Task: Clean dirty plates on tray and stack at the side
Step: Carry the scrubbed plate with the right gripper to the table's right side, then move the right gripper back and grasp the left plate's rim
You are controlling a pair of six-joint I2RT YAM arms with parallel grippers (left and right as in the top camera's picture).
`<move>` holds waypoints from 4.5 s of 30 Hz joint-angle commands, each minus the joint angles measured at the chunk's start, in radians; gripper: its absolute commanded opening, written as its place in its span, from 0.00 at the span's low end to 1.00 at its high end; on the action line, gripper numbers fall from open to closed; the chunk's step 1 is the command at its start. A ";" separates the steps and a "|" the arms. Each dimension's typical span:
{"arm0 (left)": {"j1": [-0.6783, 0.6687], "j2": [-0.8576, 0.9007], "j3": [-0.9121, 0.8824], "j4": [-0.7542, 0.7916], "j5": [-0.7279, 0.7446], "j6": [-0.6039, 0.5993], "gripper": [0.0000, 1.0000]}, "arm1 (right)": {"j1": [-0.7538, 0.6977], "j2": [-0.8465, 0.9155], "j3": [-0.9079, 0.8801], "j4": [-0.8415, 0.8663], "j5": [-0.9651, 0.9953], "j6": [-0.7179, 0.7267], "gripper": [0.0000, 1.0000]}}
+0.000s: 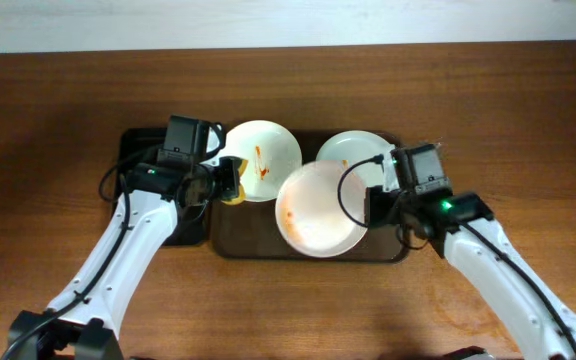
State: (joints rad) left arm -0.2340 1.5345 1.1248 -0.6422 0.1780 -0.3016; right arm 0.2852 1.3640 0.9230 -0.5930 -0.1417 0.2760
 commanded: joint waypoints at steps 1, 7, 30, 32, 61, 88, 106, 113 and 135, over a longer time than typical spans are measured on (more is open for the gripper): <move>0.011 -0.001 0.000 -0.010 -0.011 0.018 0.00 | 0.004 -0.037 0.026 -0.001 0.127 -0.014 0.04; 0.011 -0.001 0.000 -0.014 -0.011 0.018 0.00 | 0.003 -0.034 0.026 -0.021 0.087 -0.024 0.04; 0.011 -0.001 0.000 -0.029 -0.097 0.015 0.00 | 0.267 0.019 0.153 -0.112 0.653 -0.040 0.04; 0.011 -0.001 0.000 -0.029 -0.097 0.015 0.00 | 0.317 0.020 0.152 -0.098 0.737 -0.041 0.04; 0.011 -0.001 0.000 -0.029 -0.096 0.014 0.00 | 0.633 0.052 0.152 0.129 1.321 -0.351 0.04; 0.011 -0.001 0.000 -0.029 -0.092 0.003 0.00 | -0.410 0.048 0.245 -0.120 0.308 0.103 0.04; 0.011 -0.001 0.000 -0.044 -0.092 0.003 0.00 | -0.567 0.440 0.244 -0.185 -0.124 -0.111 0.11; 0.011 -0.001 0.000 -0.044 -0.093 0.004 0.00 | -0.566 0.454 0.249 -0.219 -0.095 -0.066 0.04; 0.010 -0.001 0.000 0.032 -0.097 0.019 0.00 | 0.090 0.554 0.405 0.190 -0.138 -0.065 0.53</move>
State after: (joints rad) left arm -0.2283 1.5345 1.1248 -0.6155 0.0887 -0.3012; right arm 0.3622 1.8500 1.3205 -0.4141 -0.3027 0.1642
